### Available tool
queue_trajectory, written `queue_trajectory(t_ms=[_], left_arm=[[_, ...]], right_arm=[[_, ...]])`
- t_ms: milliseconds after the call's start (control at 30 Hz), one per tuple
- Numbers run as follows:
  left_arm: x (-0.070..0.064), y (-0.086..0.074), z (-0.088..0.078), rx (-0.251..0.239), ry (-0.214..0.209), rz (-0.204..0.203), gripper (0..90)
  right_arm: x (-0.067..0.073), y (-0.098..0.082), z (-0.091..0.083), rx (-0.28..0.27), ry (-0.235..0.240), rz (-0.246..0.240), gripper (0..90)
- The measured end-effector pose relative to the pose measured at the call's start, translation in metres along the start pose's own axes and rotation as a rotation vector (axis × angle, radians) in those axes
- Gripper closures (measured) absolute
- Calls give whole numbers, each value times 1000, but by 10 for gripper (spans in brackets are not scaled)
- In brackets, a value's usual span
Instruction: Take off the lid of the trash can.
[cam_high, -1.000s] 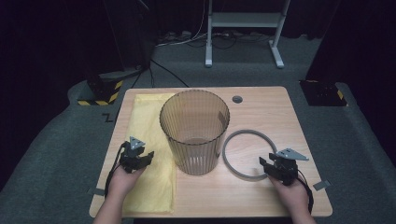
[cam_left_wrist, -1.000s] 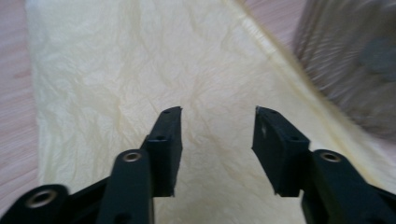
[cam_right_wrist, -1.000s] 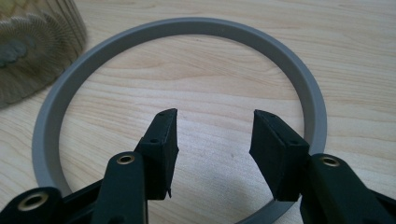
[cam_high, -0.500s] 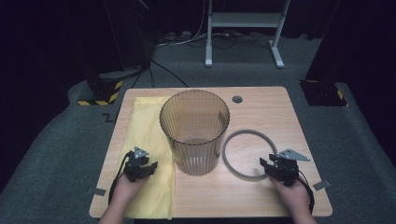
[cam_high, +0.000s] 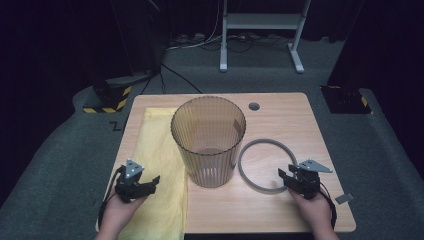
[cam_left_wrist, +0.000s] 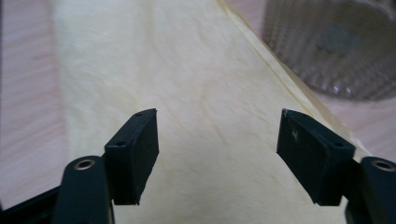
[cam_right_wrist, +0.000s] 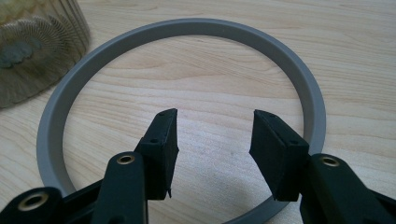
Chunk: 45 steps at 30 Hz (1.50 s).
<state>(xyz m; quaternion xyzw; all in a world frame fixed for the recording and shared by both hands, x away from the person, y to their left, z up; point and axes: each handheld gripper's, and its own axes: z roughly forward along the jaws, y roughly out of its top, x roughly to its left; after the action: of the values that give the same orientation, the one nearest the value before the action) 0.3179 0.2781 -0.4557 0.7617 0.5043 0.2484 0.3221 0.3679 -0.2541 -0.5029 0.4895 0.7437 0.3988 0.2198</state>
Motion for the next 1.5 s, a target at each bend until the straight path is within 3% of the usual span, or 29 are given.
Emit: queue_trajectory(t_ms=[167,233,267,300,400,500,600,633,667,733,767,800,867,900,933,1100,1200,1267,1300,1333,1367,1467,1500], left_arm=[[19,7,9,8,33,-32,217],[34,10,28,33,61,-66,195],[34,10,28,33,61,-66,187],[47,11,43,52,66,-104,190],[57,12,56,79,68,-132,182],[72,12,74,128,68,-188,184],[77,11,83,165,62,-218,179],[80,8,91,210,50,-237,181],[80,7,94,233,49,-227,185],[78,7,95,231,58,-214,216],[74,8,94,229,69,-176,216],[70,8,93,222,70,-159,321],[68,7,92,214,68,-156,404],[62,5,89,190,58,-143,404],[59,5,88,183,49,-131,568],[47,6,85,198,21,-110,861],[42,7,84,193,7,-126,883],[40,9,78,135,6,-188,889],[40,9,78,135,6,-188,890],[40,13,71,85,14,-233,890],[40,13,71,85,14,-233,891],[39,26,52,-39,49,-298,892],[40,28,48,-53,59,-308,892]], right_arm=[[0,0,0,1,-5,1,515],[0,0,0,1,-5,5,514],[0,0,0,1,-5,5,514],[-1,0,0,-2,-6,4,514],[-2,0,0,-2,-7,6,515],[-2,-1,0,1,-6,8,515],[-2,-1,1,1,-5,7,515],[-2,-1,1,1,-7,0,515],[-2,-1,1,0,-7,2,515],[-1,-1,0,0,-6,2,515],[-1,-1,0,-1,-6,1,515],[-1,0,0,-4,-5,1,515],[-1,0,0,-5,-4,2,515],[-1,0,0,-6,-4,2,515],[-1,0,-1,-9,-2,2,515],[0,0,-3,-17,3,7,515],[-1,0,-4,-24,6,6,515],[-1,0,-5,-29,10,10,515],[-1,0,-5,-29,10,10,515],[-2,0,-5,-30,16,8,515],[-2,0,-5,-30,16,8,515],[-4,3,-7,-51,26,9,515],[-4,3,-7,-57,30,13,515]])
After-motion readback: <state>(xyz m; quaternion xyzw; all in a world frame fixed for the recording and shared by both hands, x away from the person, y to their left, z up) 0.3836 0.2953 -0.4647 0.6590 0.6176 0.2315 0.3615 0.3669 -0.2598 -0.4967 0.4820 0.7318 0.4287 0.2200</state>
